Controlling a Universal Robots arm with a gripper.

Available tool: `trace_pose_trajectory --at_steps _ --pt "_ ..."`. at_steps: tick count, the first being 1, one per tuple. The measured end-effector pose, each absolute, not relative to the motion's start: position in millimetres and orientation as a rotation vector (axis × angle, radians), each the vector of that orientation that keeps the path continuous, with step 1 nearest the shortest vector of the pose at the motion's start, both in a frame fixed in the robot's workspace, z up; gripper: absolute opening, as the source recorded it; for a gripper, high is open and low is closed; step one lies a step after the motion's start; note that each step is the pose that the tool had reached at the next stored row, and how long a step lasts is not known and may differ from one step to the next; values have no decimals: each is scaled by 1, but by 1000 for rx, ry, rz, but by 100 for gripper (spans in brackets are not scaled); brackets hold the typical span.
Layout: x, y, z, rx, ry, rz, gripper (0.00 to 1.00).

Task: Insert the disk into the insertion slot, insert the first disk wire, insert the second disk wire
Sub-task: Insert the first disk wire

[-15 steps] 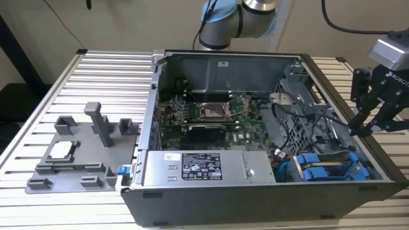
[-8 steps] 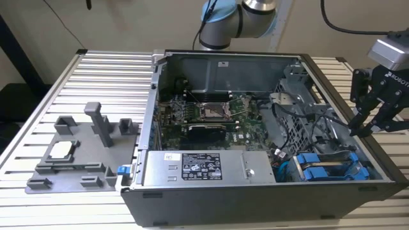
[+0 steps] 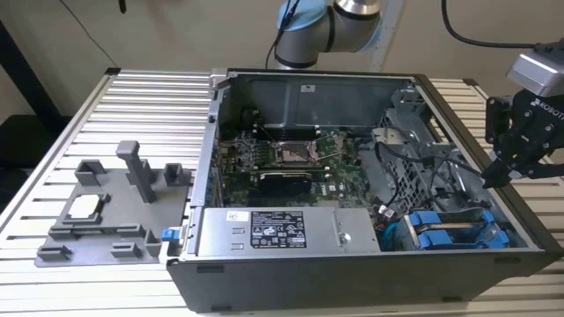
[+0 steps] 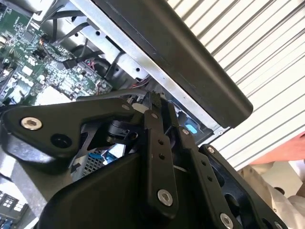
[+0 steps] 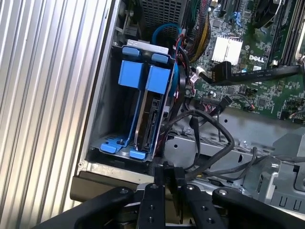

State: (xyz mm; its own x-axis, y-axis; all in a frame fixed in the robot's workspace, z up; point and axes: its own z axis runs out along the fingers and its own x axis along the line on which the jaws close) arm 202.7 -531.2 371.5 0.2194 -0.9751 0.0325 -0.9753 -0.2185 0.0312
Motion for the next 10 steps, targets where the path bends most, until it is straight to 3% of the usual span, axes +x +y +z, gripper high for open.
trace_pose_trajectory --at_steps 10 --pt "200 -533 372 2418 -1935 9 19"
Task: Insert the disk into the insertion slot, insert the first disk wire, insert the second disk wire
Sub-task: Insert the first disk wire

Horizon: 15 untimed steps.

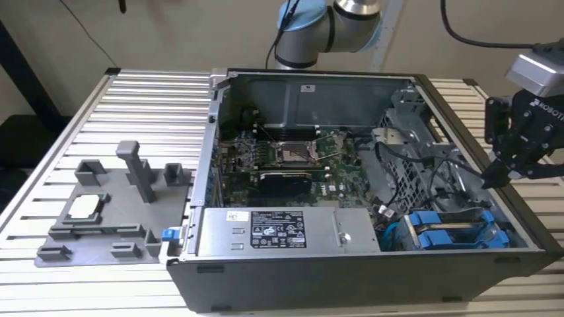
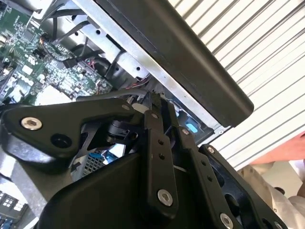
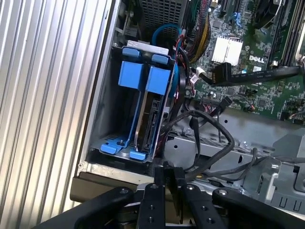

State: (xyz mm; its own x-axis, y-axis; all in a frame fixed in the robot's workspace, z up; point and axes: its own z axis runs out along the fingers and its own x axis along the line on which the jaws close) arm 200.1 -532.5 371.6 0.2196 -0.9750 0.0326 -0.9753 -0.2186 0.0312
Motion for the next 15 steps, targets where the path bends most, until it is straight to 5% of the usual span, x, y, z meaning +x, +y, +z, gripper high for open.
trace_pose_trajectory --at_steps 15 --pt "183 -557 372 2419 -1936 10 19"
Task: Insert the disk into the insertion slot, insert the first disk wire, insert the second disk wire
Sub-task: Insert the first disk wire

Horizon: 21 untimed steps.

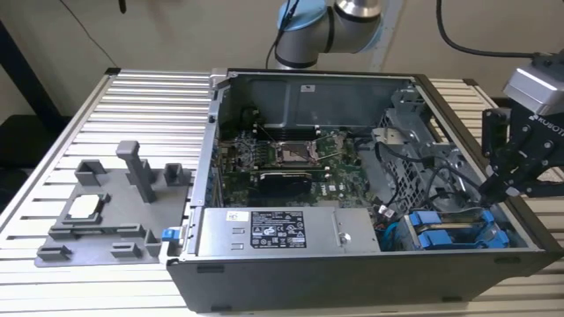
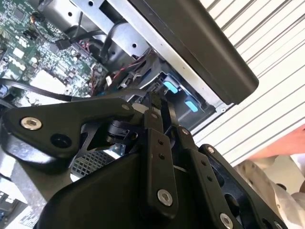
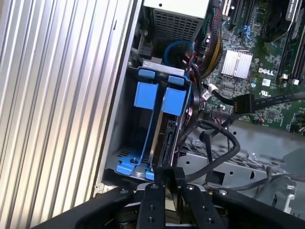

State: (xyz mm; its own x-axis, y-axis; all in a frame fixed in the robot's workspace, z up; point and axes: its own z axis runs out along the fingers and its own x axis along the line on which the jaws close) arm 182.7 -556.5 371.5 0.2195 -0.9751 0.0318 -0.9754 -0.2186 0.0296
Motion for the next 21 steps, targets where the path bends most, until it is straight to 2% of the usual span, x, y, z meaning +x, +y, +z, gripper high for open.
trace_pose_trajectory --at_steps 6,21 --pt "180 -566 371 2419 -1938 10 19" --pt "172 -567 370 2373 -2004 8 19"
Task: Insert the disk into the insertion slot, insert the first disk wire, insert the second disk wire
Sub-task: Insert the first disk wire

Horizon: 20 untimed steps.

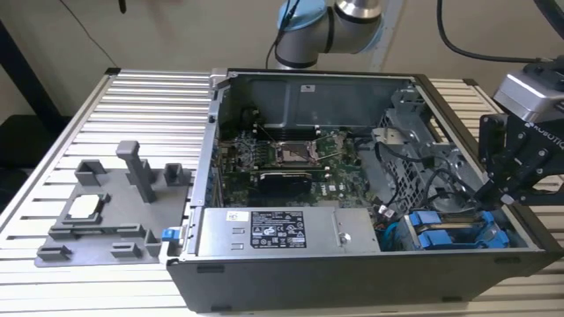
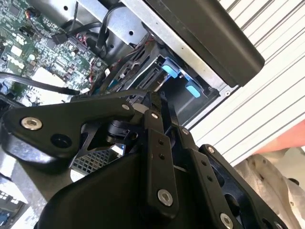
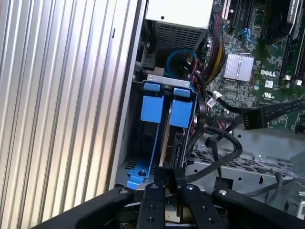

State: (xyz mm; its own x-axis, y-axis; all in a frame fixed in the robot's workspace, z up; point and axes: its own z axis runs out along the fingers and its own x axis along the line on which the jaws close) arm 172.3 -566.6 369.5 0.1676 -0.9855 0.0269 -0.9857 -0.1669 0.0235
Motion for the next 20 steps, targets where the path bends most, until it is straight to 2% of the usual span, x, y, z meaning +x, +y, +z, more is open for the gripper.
trace_pose_trajectory --at_steps 6,14,20 --pt "172 -567 369 2375 -2006 6 19" --pt "172 -568 367 2419 -2048 -69 19" --pt "173 -570 363 2398 -2090 -84 19"
